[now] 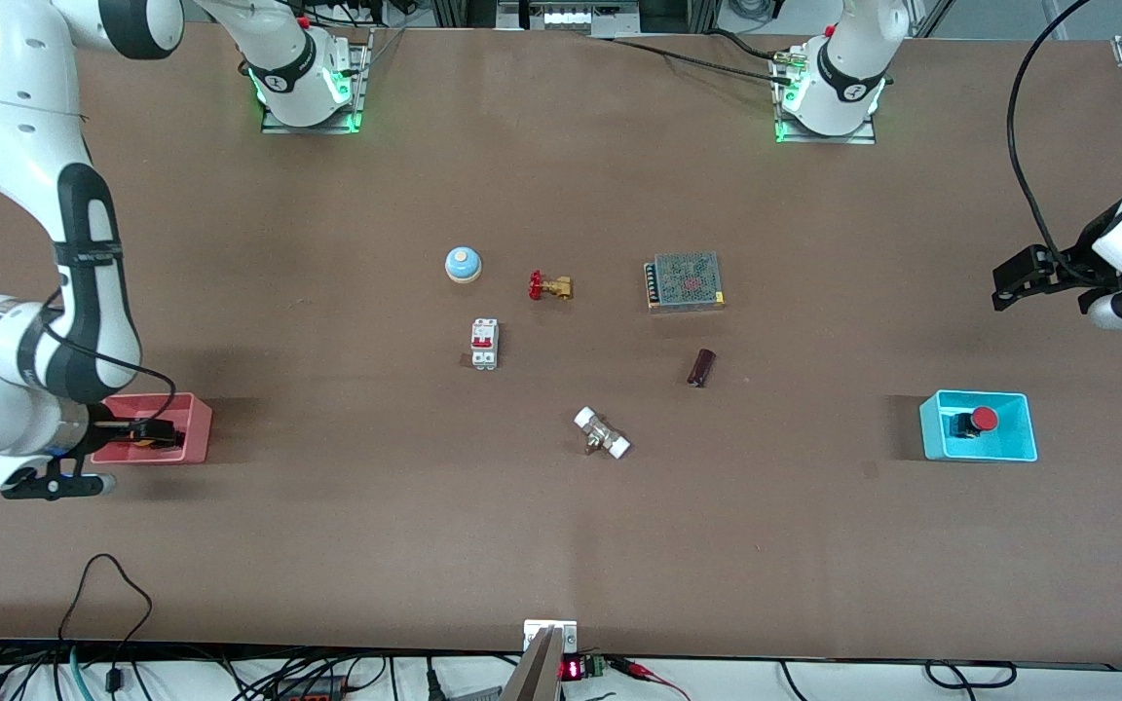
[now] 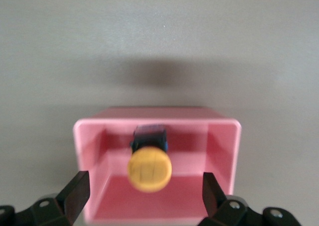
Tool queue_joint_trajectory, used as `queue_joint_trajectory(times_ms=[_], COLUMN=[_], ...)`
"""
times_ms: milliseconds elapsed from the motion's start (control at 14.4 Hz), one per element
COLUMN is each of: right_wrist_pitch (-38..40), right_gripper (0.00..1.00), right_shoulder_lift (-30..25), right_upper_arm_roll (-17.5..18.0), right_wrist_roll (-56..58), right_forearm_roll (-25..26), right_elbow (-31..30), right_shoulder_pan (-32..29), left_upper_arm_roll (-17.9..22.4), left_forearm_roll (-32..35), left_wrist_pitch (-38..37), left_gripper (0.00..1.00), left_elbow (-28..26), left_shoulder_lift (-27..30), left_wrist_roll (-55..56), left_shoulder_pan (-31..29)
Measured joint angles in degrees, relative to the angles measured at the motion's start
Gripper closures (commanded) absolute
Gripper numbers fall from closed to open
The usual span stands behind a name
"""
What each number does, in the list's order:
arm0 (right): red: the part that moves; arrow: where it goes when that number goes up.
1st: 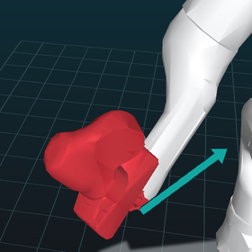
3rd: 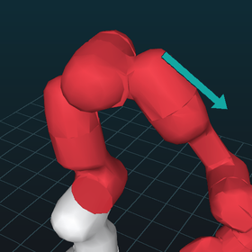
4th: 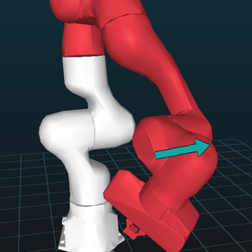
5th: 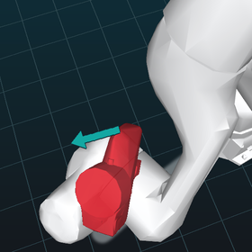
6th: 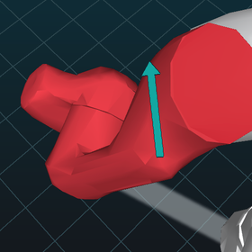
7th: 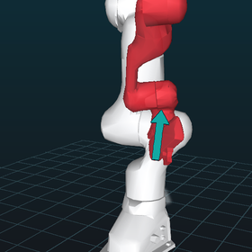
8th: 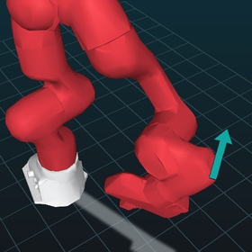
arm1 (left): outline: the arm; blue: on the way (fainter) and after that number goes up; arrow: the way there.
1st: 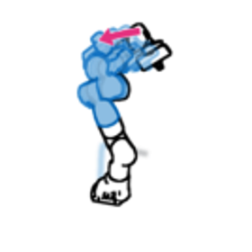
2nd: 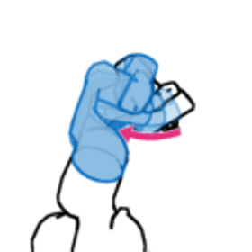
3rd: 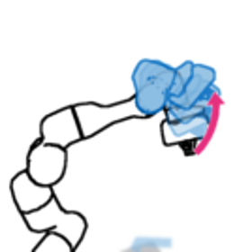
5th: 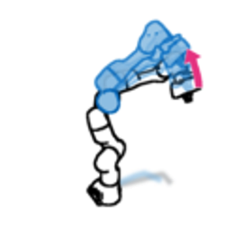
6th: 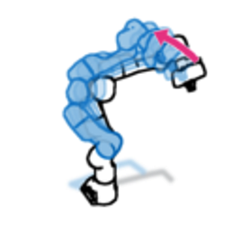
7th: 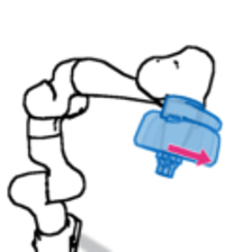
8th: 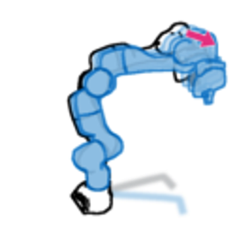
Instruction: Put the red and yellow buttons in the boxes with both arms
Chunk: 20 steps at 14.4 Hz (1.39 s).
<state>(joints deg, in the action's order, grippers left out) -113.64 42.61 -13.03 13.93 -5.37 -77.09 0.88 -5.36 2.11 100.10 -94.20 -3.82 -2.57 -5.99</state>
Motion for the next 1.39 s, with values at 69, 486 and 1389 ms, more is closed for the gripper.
queue_joint_trajectory(times_ms=[69, 486, 1389], right_wrist_pitch=[2.0, 14.2, 23.7], right_gripper=[0.0, 0.0, 0.0], right_shoulder_lift=[-2.0, -14.5, -29.3], right_upper_arm_roll=[0.0, 1.3, -0.6], right_wrist_roll=[0.0, -7.0, -11.5], right_forearm_roll=[0.0, -0.5, 3.4], right_elbow=[0.4, 1.9, -4.6], right_shoulder_pan=[0.0, 5.9, 9.3], left_upper_arm_roll=[0.0, 0.3, 11.0], left_forearm_roll=[0.0, 0.0, -1.9], left_wrist_pitch=[-0.8, -1.3, -1.3], left_gripper=[0.0, 0.0, 0.0], left_elbow=[0.4, 0.9, 0.9], left_shoulder_lift=[0.0, 0.6, 2.6], left_wrist_roll=[0.0, 0.0, 0.1], left_shoulder_pan=[0.0, 0.7, 9.9])
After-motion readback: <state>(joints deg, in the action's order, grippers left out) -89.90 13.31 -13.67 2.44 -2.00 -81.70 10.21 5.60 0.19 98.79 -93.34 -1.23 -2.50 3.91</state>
